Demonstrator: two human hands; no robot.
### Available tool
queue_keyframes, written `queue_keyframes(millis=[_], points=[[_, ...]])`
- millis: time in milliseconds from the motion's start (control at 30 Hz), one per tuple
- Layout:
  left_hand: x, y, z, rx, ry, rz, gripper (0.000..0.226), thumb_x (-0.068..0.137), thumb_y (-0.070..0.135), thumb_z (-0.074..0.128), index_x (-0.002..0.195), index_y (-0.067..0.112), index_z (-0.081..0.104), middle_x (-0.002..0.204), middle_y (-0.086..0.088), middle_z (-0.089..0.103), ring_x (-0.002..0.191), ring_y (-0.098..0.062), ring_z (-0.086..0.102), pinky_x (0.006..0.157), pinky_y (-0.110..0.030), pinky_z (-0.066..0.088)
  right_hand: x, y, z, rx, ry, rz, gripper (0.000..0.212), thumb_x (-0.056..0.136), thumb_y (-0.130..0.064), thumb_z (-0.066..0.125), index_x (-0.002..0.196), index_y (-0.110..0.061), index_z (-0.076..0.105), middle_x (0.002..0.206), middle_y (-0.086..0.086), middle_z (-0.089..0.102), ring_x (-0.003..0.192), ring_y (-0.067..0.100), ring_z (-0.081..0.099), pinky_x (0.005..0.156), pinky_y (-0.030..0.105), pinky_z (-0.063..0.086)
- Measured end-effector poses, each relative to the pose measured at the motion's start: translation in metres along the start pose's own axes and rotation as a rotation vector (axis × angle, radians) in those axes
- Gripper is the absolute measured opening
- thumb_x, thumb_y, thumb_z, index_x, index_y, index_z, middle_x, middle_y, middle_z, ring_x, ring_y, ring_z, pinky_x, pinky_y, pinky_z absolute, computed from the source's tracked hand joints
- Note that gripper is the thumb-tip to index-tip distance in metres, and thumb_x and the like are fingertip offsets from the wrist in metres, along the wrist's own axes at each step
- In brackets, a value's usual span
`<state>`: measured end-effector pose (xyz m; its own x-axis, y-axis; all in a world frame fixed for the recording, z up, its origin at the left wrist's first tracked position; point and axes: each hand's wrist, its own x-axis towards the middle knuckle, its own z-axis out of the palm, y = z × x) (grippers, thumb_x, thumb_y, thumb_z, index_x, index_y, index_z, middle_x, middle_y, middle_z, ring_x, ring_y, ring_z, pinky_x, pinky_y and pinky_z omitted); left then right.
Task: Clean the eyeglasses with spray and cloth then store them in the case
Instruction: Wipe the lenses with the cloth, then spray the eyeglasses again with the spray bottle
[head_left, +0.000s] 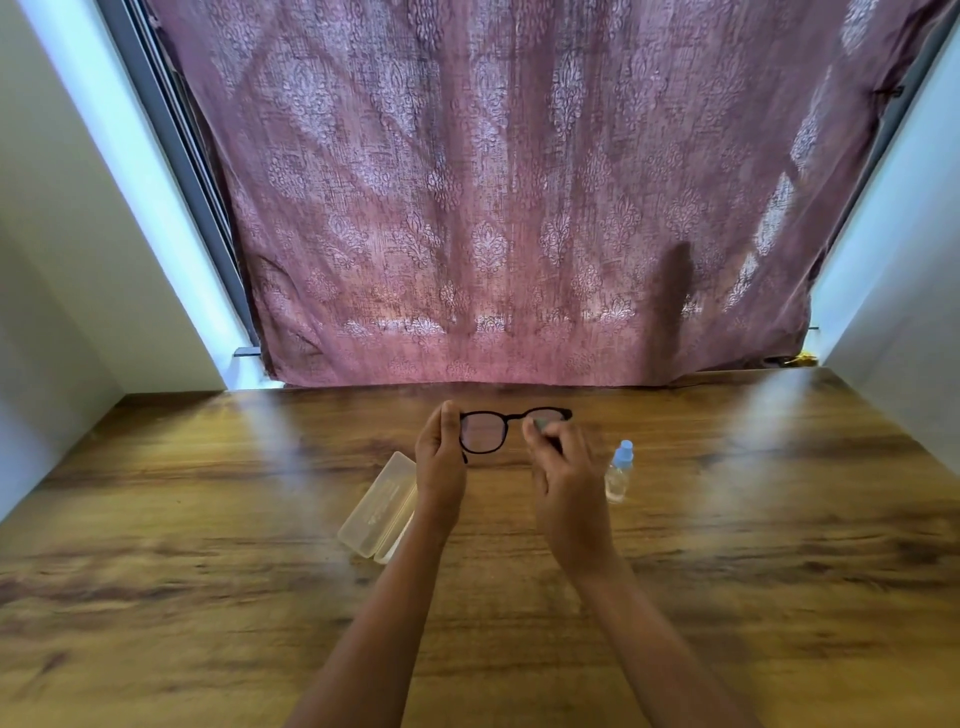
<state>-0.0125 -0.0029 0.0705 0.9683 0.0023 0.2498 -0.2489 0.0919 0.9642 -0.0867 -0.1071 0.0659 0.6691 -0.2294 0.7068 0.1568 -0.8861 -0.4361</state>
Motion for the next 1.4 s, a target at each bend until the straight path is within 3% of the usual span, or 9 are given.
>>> queue_keyframes(millis=[167,400,567,733,867,933,1133,1233,1400], points=[[0.001,-0.006,-0.006,0.018,-0.01,0.001,0.034,0.099,0.018,0.033,0.066,0.012,0.039,0.063,-0.002,0.031,0.058,-0.006,0.029,0.052,-0.011,0.03,-0.004,0.021,-0.006,0.034,0.01,0.084,0.033,0.082,0.006,0.061,0.115,0.0,0.062,0.088,0.006,0.055,0.081,0.015,0.053,0.076,0.026,0.051],[0.008,-0.011,-0.006,-0.013,-0.012,-0.015,0.035,0.099,0.022,0.034,0.067,0.012,0.04,0.065,-0.005,0.031,0.06,-0.011,0.029,0.053,-0.014,0.031,0.003,0.01,-0.006,0.093,0.002,0.031,0.031,0.084,0.003,0.059,0.115,-0.002,0.063,0.088,0.004,0.054,0.082,0.0,0.043,0.076,0.008,0.038],[0.019,-0.027,-0.021,-0.071,-0.007,-0.094,0.036,0.1,0.025,0.033,0.064,0.017,0.037,0.064,-0.003,0.03,0.059,-0.012,0.028,0.058,-0.026,0.026,-0.019,0.035,-0.018,0.12,0.091,0.242,0.026,0.086,0.001,0.058,0.108,-0.006,0.067,0.093,-0.006,0.052,0.081,0.005,0.051,0.074,-0.002,0.034],[0.019,-0.037,-0.027,-0.187,-0.028,-0.212,0.039,0.1,0.025,0.033,0.062,0.018,0.039,0.054,0.009,0.04,0.051,-0.004,0.036,0.058,-0.023,0.03,-0.058,0.074,-0.008,-0.04,-0.189,0.45,0.028,0.087,-0.001,0.054,0.114,-0.004,0.062,0.099,-0.002,0.047,0.086,0.012,0.05,0.069,0.004,0.032],[0.013,-0.03,-0.026,-0.353,-0.09,-0.286,0.041,0.1,0.024,0.027,0.062,0.016,0.043,0.047,0.014,0.049,0.046,0.001,0.046,0.051,-0.011,0.041,-0.089,0.088,0.002,-0.241,-0.524,0.479,0.036,0.089,-0.014,0.054,0.125,-0.009,0.055,0.119,0.005,0.05,0.112,0.02,0.048,0.091,0.021,0.041],[0.011,-0.027,-0.026,-0.443,-0.113,-0.299,0.047,0.095,0.028,0.032,0.055,0.021,0.054,0.048,0.014,0.053,0.046,0.002,0.05,0.049,-0.011,0.043,-0.09,0.084,0.001,-0.274,-0.51,0.461,0.037,0.089,-0.015,0.055,0.126,-0.011,0.054,0.12,0.006,0.052,0.113,0.02,0.048,0.091,0.024,0.043],[0.016,-0.03,-0.032,-0.508,-0.111,-0.347,0.045,0.1,0.026,0.027,0.059,0.019,0.044,0.05,0.011,0.042,0.047,-0.003,0.038,0.054,-0.015,0.037,-0.029,0.06,-0.017,0.221,-0.047,0.495,0.035,0.091,-0.02,0.053,0.126,-0.015,0.052,0.114,0.0,0.055,0.101,0.011,0.053,0.082,0.021,0.045],[0.017,-0.028,-0.031,-0.569,-0.149,-0.364,0.056,0.1,0.028,0.028,0.048,0.024,0.048,0.05,0.009,0.038,0.048,-0.006,0.035,0.055,-0.018,0.036,-0.006,0.056,-0.028,0.439,-0.147,0.478,0.038,0.094,-0.021,0.05,0.131,-0.022,0.046,0.111,-0.008,0.056,0.099,0.001,0.054,0.078,0.005,0.044],[0.016,-0.027,-0.032,-0.619,-0.105,-0.466,0.043,0.098,0.031,0.035,0.06,0.018,0.05,0.051,0.008,0.046,0.061,-0.011,0.037,0.058,-0.022,0.031,0.001,0.054,-0.035,0.574,-0.223,0.42,0.031,0.096,-0.006,0.041,0.111,-0.025,0.06,0.075,-0.004,0.057,0.061,-0.001,0.051,0.057,0.012,0.041]])
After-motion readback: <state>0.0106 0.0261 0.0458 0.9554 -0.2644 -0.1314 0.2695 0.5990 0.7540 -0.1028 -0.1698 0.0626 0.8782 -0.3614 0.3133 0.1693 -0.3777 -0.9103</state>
